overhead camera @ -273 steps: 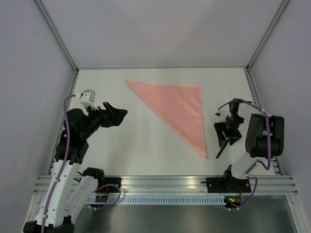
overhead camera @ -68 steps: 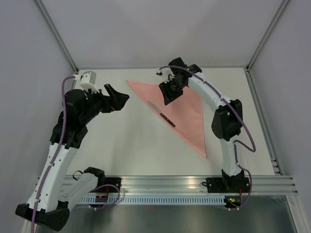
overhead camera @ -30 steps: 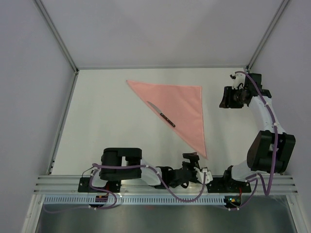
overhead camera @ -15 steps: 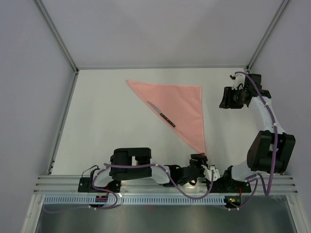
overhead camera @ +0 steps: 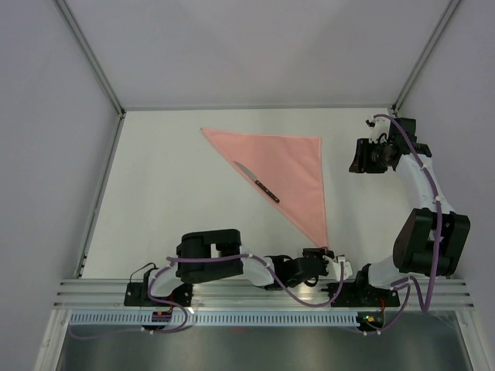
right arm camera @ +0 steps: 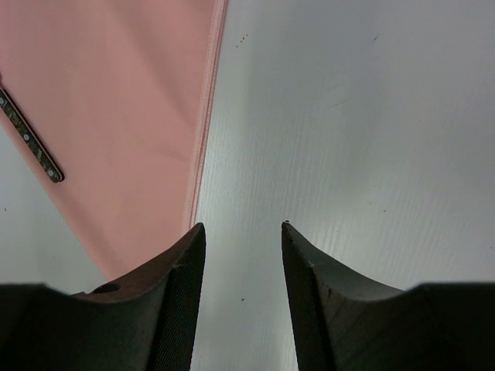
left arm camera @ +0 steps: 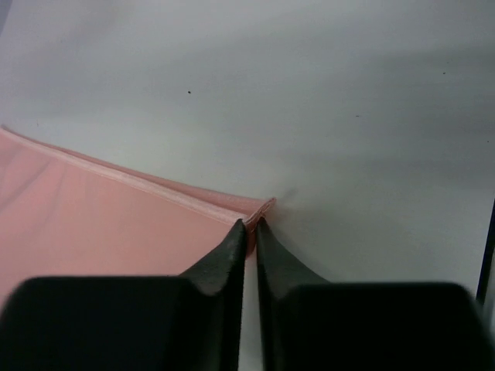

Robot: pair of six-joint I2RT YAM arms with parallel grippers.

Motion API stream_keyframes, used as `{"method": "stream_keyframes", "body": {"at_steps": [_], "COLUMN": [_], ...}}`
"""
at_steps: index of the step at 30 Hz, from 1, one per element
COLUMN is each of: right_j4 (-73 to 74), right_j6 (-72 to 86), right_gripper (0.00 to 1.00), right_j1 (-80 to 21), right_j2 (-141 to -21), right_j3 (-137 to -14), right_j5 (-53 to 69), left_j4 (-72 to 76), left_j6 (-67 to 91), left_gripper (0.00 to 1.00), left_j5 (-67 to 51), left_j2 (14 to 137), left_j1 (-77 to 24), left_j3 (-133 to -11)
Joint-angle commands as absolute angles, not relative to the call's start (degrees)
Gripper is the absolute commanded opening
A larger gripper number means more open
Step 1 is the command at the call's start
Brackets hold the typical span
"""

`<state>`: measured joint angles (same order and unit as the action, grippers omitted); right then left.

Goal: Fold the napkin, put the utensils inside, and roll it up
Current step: Fold the napkin

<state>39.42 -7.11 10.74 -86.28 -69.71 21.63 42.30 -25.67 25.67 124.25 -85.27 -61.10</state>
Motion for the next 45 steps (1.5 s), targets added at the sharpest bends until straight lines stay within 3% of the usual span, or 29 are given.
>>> {"method": "stream_keyframes", "body": {"at_steps": [1,2,17,28,36,45], "right_j4": [38.1,38.1,38.0,37.9,38.0,37.9], "right_j6": [-7.0,-7.0,-7.2,-7.2,-7.0,-7.0], "right_gripper": [0.5,0.5,0.5,0.5,0.5,0.5], "right_j1": [10.8,10.8,10.9,10.8,10.8,10.7], "right_j2": [-84.3,-84.3,-84.2,-84.4,-84.6,-84.8], "right_j3": [-69.3,-69.4,-69.3,-69.1,-69.2,-69.0], "right_j5": [22.3,22.3,22.4,22.5,22.9,22.8], "left_j4": [39.6,38.9,33.9,34.4,32.3,30.8], "left_j6": [-22.1,-21.5,-3.8,29.1,38.8,38.8], "left_gripper": [0.08,0.02,0.02,0.02,0.02,0.02], "left_j5": [22.4,22.3,13.0,4.2,1.0,-1.9], "left_j2": [123.6,123.2,115.6,104.6,100.5,100.9], "left_j1": [-85.3,-85.3,-79.0,-56.6,-42.0,-34.1], "left_j3": [-64.4,-64.7,-66.2,-55.5,-49.8,-49.3]}}
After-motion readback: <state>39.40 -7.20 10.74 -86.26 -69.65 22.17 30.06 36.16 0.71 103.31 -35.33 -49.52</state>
